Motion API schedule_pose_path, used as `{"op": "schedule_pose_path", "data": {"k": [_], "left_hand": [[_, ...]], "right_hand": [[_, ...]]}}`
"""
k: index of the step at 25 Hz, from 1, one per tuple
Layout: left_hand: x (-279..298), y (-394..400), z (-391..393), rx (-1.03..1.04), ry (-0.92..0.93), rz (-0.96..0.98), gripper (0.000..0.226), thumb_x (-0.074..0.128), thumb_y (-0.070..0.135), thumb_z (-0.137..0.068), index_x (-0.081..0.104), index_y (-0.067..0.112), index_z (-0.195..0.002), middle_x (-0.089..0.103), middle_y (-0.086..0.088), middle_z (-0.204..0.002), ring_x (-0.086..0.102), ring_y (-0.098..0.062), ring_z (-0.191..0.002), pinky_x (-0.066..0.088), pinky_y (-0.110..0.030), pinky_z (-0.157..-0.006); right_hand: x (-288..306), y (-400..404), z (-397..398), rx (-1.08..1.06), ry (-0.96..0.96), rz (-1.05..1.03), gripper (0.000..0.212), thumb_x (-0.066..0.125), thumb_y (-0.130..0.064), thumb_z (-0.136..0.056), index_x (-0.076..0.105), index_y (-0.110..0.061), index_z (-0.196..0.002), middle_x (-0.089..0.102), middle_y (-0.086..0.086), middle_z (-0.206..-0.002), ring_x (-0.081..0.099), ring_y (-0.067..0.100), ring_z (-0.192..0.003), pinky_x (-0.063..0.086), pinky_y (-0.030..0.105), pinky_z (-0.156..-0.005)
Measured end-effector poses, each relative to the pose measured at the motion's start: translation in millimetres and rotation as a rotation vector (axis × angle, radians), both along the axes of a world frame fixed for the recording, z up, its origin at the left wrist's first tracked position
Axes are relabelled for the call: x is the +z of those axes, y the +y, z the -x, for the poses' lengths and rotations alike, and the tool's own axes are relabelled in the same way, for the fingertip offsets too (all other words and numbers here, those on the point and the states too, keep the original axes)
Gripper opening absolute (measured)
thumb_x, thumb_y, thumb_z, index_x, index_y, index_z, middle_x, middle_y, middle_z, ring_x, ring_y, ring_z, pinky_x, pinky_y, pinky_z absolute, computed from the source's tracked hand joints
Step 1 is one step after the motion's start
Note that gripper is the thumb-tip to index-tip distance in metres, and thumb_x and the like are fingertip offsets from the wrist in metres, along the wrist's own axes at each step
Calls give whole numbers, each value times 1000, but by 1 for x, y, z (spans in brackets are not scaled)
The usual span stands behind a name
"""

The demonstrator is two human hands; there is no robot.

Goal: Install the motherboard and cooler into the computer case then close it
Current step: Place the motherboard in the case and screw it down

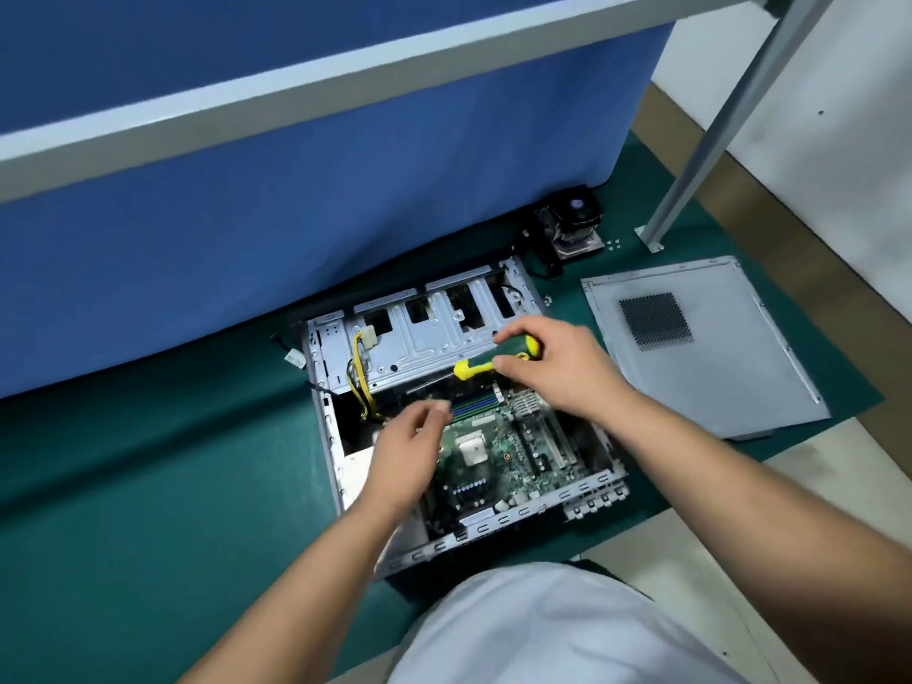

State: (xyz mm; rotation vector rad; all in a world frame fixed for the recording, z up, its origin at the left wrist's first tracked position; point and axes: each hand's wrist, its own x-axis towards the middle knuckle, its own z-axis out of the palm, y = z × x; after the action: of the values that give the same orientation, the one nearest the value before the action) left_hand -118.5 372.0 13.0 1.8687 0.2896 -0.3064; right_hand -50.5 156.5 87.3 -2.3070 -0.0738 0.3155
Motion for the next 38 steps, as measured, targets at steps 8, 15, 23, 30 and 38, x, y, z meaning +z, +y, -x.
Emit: {"op": "schedule_pose_path", "data": {"k": [8, 15, 23, 30, 38], "left_hand": [[41, -130, -91, -40, 46, 334, 16, 61, 23, -102, 70, 16, -91, 67, 3, -72, 61, -13, -68, 51, -32, -70], [-3, -100, -179, -305, -390, -777, 41, 48, 47, -104, 55, 34, -142, 49, 2, -153, 40, -22, -143, 31, -41, -118], [-65, -53, -181, -249, -331, -1037, 59, 22, 62, -106, 12, 46, -161, 2, 15, -171, -8, -11, -158, -9, -39, -126], [-75, -51, -182, -222, -360, -1059, 58, 25, 61, -105, 17, 45, -160, 7, 15, -171, -2, -12, -158, -4, -41, -126], [-72, -52, -181, -226, -362, -1041, 58, 26, 58, -106, 18, 43, -161, 7, 13, -171, -1, -14, -159, 1, -46, -126]], "right_hand": [[-29, -66, 15, -286, 437, -491, 19, 70, -10, -93, 59, -14, -108, 71, 10, -81, 65, 21, -63, 53, 33, -55], [-63, -127, -61, -440, 435, -342, 10, 67, -21, -94, 72, -13, -96, 64, -2, -57, 55, 12, -47, 45, 24, -45], [-151, -144, -165, -388, 374, -77, 14, 69, -31, -91, 73, -18, -92, 76, 11, -91, 67, 22, -77, 57, 42, -81], [-215, -105, -198, -477, 260, -43, 5, 72, -25, -90, 71, -29, -89, 66, -11, -78, 65, 20, -82, 48, 25, -68], [-235, -91, -197, -468, 101, 212, 13, 69, -31, -93, 72, -22, -101, 63, 7, -97, 60, 32, -95, 41, 32, -72]]}}
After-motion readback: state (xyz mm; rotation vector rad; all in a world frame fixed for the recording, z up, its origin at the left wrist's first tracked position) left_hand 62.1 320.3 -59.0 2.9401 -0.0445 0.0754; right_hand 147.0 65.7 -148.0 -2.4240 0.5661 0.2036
